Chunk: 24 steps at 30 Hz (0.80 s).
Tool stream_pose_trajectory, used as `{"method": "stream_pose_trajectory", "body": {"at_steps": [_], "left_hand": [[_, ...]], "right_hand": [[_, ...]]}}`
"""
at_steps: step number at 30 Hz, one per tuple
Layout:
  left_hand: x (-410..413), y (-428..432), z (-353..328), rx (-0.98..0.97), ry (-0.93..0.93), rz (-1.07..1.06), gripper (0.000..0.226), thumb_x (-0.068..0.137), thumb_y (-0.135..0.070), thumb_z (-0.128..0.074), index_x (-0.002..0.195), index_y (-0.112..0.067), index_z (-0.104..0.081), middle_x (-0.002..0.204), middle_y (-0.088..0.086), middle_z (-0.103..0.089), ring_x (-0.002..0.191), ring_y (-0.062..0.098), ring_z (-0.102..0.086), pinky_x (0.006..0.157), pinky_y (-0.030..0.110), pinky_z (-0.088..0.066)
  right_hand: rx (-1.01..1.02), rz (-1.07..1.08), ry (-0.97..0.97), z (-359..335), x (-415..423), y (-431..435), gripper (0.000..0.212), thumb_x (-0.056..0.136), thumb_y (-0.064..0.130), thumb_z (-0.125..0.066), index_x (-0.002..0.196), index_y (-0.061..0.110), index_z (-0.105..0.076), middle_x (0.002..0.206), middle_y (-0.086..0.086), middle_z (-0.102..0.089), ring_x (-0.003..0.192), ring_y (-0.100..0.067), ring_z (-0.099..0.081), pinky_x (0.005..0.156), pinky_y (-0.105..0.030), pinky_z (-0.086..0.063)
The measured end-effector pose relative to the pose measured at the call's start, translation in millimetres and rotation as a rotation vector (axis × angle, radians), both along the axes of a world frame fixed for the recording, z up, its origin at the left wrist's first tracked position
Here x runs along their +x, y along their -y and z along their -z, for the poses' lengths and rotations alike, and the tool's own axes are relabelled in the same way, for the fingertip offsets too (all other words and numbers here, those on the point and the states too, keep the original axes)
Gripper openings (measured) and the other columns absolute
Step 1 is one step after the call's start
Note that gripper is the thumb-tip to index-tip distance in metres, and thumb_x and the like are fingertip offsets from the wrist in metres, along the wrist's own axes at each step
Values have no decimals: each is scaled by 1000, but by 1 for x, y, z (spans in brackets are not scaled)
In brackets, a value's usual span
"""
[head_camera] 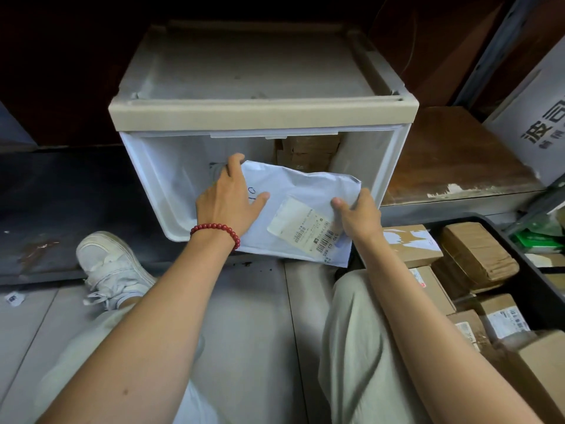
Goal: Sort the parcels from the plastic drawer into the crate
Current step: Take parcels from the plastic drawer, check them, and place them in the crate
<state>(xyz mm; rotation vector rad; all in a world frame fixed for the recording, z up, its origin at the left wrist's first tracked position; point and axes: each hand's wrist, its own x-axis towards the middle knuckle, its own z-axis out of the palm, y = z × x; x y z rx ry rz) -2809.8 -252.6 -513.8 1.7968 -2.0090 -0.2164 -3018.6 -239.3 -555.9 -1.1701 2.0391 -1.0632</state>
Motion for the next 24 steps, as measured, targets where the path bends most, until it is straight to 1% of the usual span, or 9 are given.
{"method": "stream_pose_trajectory", "body": {"at_steps": [2, 4, 7, 9, 12, 15, 18, 21, 24], "left_hand": [[-4, 2, 3, -46, 93, 53, 65, 90, -43, -58, 142, -19, -28, 139, 5, -45, 122, 30, -46, 86, 42, -42], [-14, 3, 6, -85, 179, 110, 61, 91, -45, -55, 142, -20, -32, 139, 4, -45, 125, 28, -42, 93, 42, -38], [-37, 3, 13, -115, 230, 218, 54, 91, -47, -52, 137, -22, -39, 137, 2, -48, 125, 25, -42, 94, 39, -35], [-59, 2, 16, -109, 228, 290, 53, 91, -48, -51, 137, -24, -40, 138, 0, -47, 125, 24, -42, 94, 39, -34], [-98, -5, 17, -50, 163, 389, 59, 90, -52, -50, 141, -26, -36, 145, -1, -38, 128, 25, -39, 99, 40, -34], [-133, -23, 17, 6, 46, 449, 72, 85, -54, -58, 145, -28, -29, 152, 1, -21, 128, 29, -37, 102, 44, -38], [-167, -41, 16, 45, -80, 508, 80, 80, -50, -67, 146, -25, -29, 143, 6, -27, 122, 28, -43, 98, 42, -44], [-205, -55, 16, 128, -88, 573, 80, 81, -48, -67, 146, -24, -27, 133, 7, -36, 121, 26, -44, 96, 36, -43], [-241, -71, 22, 154, -66, 619, 77, 83, -50, -64, 145, -20, -29, 128, 9, -37, 119, 26, -43, 96, 35, -41]], "right_hand": [[-41, 61, 28, -1, -6, -8, 37, 96, 26, -56, 126, 7, -46, 122, -15, -57, 115, -33, -51, 84, -35, -39], [-99, 107, 48, 1, -15, -17, 33, 95, 25, -57, 123, 9, -48, 116, -13, -60, 111, -33, -54, 87, -38, -42], [-163, 137, 47, 9, -32, -32, 22, 95, 23, -57, 113, 14, -49, 93, 1, -58, 98, -28, -59, 77, -37, -48], [-158, 170, 82, 14, -45, -43, 16, 96, 26, -56, 108, 21, -45, 88, 6, -54, 97, -25, -59, 75, -39, -53], [-162, 257, 208, 17, -71, -66, 18, 97, 25, -55, 109, 18, -43, 98, 1, -56, 101, -24, -58, 85, -42, -50], [-175, 395, 326, 17, -102, -95, 20, 97, 23, -56, 113, 16, -47, 114, -7, -60, 107, -25, -59, 90, -43, -49], [-167, 446, 277, 13, -134, -132, 18, 97, 24, -54, 113, 18, -47, 113, -6, -59, 106, -24, -59, 89, -42, -49], [-168, 524, 278, 8, -160, -169, 18, 98, 26, -53, 111, 19, -44, 115, -7, -58, 104, -23, -59, 89, -44, -51], [-166, 591, 307, 6, -177, -205, 25, 98, 23, -54, 116, 17, -39, 115, -3, -55, 102, -18, -57, 86, -34, -50]]}}
